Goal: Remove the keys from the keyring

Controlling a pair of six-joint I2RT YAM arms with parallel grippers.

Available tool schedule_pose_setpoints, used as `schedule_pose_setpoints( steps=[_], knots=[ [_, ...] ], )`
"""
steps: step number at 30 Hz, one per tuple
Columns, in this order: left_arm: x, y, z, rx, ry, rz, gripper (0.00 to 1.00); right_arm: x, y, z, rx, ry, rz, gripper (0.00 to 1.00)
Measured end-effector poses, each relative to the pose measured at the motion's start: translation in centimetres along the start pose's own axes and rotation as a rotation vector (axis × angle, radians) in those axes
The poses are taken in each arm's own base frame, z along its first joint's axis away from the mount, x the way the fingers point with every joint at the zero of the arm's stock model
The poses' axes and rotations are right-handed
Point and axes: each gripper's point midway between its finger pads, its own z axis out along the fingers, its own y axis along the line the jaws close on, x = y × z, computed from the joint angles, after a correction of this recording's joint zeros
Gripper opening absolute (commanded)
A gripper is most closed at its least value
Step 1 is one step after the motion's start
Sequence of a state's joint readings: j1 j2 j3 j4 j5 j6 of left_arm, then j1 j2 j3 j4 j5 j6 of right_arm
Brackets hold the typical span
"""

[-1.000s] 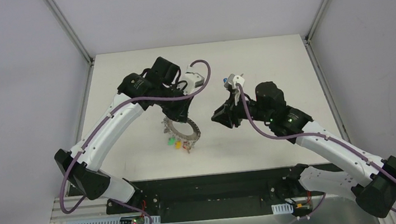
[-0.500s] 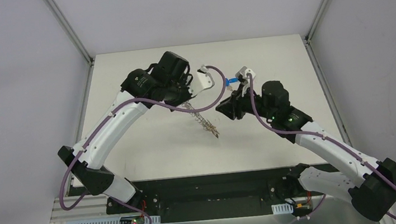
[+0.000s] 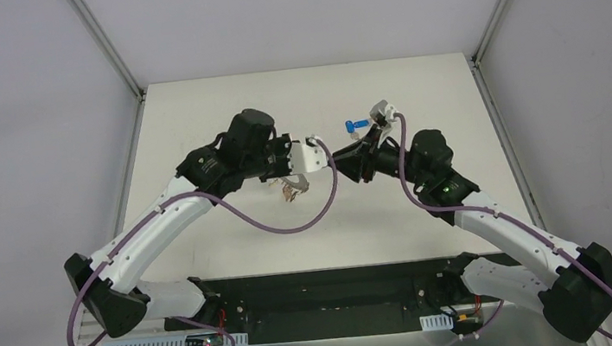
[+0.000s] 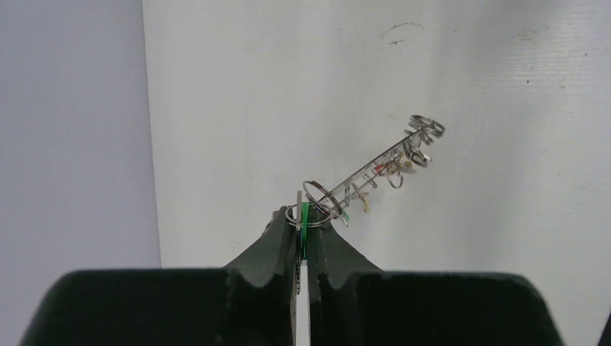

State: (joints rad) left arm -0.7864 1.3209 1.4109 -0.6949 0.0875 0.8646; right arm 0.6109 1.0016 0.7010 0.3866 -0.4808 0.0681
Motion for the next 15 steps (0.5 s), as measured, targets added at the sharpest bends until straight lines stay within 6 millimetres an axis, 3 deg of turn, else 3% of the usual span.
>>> schedule_pose_setpoints(
  steps=[9, 15],
  knots=[
    [0.6, -2.0, 1.7, -0.05, -0.128, 0.123, 0.0, 0.3, -0.2, 0.3, -0.014, -0.017, 0.012, 0.31],
    [0.5, -2.7, 2.7, -0.052, -0.173, 0.132, 0.0, 2.4, 0.3, 1.1, -0.101, 0.047, 0.031, 0.3]
  ],
)
